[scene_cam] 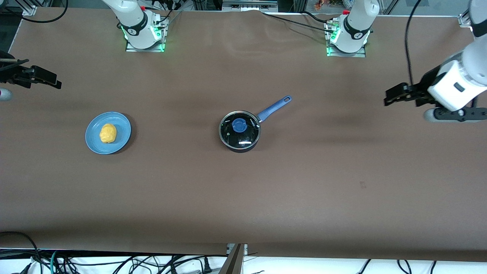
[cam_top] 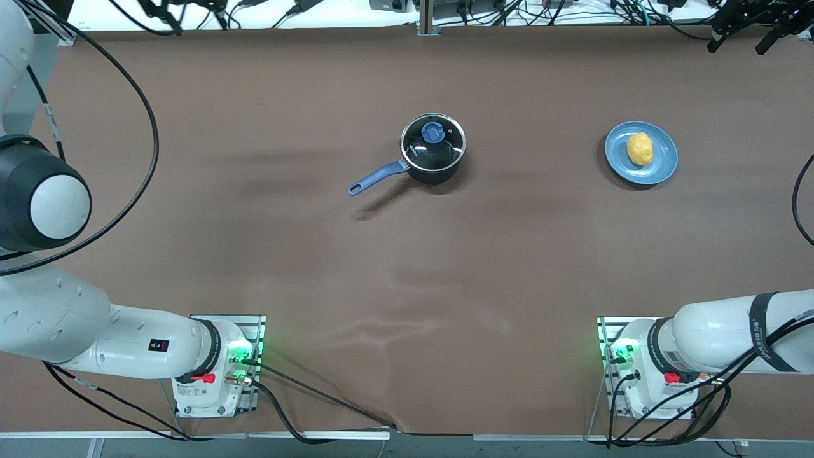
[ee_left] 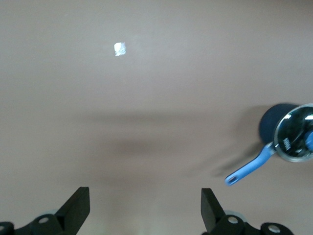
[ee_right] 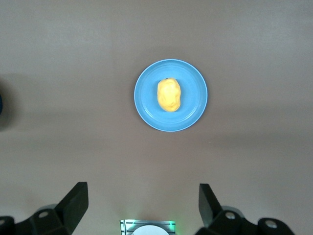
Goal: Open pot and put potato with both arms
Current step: 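Reach the left gripper to the lid knob while the right gripper reaches the potato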
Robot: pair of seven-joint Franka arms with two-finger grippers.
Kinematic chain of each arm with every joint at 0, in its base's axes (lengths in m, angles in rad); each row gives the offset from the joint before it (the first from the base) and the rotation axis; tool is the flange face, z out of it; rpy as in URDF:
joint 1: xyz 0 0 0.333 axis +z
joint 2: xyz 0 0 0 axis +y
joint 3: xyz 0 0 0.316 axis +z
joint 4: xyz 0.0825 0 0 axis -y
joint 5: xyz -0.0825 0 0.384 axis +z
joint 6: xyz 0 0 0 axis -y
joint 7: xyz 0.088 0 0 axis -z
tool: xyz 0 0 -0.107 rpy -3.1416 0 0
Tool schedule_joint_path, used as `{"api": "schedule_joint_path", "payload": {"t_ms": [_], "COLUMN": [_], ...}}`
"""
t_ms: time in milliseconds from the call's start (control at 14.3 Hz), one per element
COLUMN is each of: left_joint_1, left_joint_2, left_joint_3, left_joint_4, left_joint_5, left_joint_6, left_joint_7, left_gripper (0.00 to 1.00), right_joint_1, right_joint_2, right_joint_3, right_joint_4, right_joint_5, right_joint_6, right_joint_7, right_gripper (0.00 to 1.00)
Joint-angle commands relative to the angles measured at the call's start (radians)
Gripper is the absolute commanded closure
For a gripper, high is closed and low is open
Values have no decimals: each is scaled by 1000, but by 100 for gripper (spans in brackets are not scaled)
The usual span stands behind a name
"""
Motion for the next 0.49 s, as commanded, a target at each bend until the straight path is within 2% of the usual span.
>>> {"api": "schedule_joint_path", "payload": {"t_ms": [0, 140, 419], "left_joint_1": [-78, -147, -316], "left_joint_2": [71, 145, 298], "left_joint_3": [-50, -79, -83], "left_joint_4": [-9, -3, 40], "left_joint_5": [-12, -3, 41], "left_joint_6": [127, 233, 399], "left_joint_7": [-186, -371, -623], "left_gripper": [0, 0, 0], "right_joint_1": [-7, -6, -6], "right_joint_2": [14, 14, 16], "right_joint_3": [6, 6, 6], "right_joint_4": [30, 30, 30], "right_joint_5": [-6, -6, -12], "right_joint_6": [-20, -20, -22], "right_joint_7": [11, 11, 1], "right_gripper": [0, 0, 0]}}
